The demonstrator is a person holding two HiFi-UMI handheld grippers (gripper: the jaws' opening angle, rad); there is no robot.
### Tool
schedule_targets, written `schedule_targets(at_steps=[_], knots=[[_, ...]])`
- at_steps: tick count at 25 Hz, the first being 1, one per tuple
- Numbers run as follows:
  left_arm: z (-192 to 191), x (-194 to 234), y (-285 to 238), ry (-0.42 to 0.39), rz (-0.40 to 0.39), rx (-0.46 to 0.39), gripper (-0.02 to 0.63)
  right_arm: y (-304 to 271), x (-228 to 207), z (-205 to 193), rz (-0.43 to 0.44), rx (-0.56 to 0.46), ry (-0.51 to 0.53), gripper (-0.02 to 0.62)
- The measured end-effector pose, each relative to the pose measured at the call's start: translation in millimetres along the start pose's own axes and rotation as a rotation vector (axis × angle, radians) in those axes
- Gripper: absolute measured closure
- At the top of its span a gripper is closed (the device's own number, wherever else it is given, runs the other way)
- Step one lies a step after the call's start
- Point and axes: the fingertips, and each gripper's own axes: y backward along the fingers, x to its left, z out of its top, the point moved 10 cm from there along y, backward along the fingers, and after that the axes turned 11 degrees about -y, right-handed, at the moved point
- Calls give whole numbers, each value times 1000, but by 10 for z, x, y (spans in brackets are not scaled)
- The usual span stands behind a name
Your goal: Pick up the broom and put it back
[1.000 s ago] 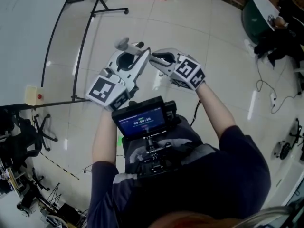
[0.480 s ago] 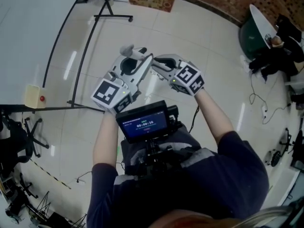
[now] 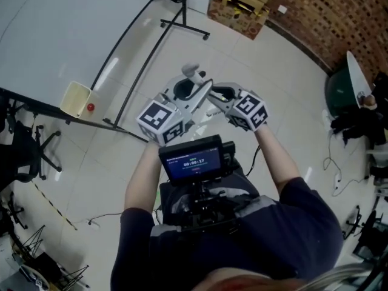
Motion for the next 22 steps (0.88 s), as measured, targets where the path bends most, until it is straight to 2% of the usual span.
schedule_targets(at_steps=[5,10,17,22], knots=[[32,97,159,-39,82,13,505,-278,8,140,77,35,40,485],[53,475,572,-63,177,20,505,-864,143,415,170,70,83,485],[55,972,805,-39,321,43,505,-1496,49,738,323,105,136,485],[-105,1281,827,-7,403,120,505,-1952,-152,775,429,164,127,485]])
